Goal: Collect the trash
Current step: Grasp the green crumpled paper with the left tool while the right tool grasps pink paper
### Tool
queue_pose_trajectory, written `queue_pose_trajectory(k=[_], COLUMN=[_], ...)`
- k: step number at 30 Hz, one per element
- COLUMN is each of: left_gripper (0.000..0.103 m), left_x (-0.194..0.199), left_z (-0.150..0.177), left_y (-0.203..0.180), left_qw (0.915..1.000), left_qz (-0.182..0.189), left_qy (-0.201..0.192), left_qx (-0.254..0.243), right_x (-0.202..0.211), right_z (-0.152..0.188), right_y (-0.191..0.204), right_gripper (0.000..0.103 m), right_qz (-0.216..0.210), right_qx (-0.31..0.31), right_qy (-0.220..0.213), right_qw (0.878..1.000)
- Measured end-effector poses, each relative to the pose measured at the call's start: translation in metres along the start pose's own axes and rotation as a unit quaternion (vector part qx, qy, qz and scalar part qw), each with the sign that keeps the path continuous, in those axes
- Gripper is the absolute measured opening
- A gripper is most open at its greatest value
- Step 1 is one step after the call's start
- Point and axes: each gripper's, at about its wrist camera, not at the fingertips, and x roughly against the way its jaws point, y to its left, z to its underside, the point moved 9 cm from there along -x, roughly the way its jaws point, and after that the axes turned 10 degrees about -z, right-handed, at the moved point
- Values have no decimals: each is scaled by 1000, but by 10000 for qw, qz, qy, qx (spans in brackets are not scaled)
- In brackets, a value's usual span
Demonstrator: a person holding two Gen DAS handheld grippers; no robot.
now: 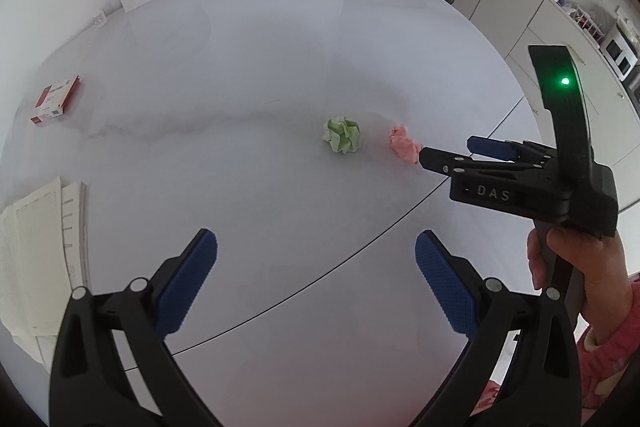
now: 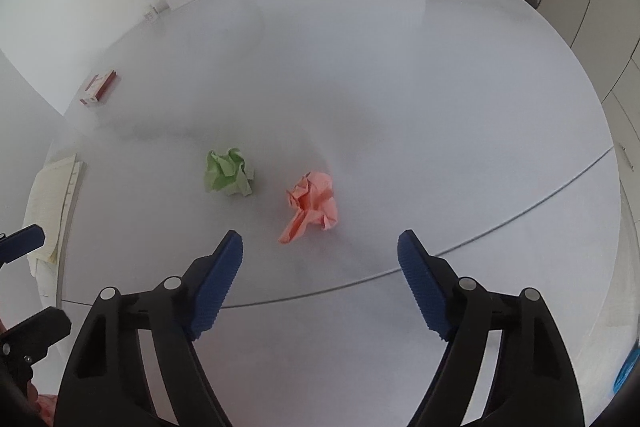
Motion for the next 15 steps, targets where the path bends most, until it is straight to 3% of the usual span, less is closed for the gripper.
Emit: queue_pose_trajectory(k=[7,15], left_gripper=[95,95], left_x=[-17,-29], left_z=[-3,-9], left_y=[10,3], left_qw=[9997,9997], left_qz=[-83,-57], left_qy=[146,203], left_qx=[148,98], right_x=[-39,-42], right_z=[-10,-4], right_y=[1,-7], right_gripper=[61,28], right_qz=[-9,140], right_qx=[111,159], right_qy=[386,509], right_qw=[9992,9985])
